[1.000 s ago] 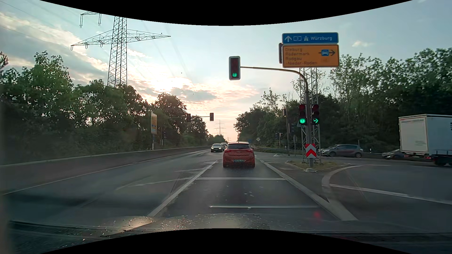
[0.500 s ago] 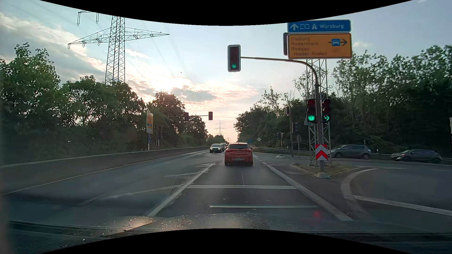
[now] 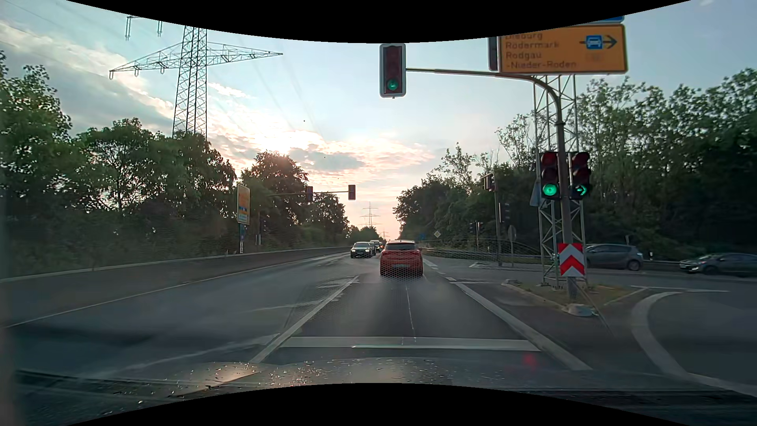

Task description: Follow the waypoints while adhering to traffic rules and regulations

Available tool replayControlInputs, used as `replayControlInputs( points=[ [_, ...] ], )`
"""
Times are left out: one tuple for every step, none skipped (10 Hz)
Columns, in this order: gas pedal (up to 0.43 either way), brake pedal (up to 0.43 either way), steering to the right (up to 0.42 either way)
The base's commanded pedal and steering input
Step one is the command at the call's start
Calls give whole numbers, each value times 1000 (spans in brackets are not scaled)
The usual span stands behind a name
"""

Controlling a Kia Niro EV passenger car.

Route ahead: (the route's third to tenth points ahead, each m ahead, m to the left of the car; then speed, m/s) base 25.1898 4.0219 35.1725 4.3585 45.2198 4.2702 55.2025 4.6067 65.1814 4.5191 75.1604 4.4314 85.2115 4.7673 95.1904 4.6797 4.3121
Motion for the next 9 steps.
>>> replayControlInputs(
  points=[
    [378,0,-27],
    [378,0,-26],
    [378,0,-23],
    [378,0,-17],
    [378,0,-11],
    [378,0,-6],
    [378,0,-6],
    [378,0,-6],
    [378,0,-6]
  ],
)
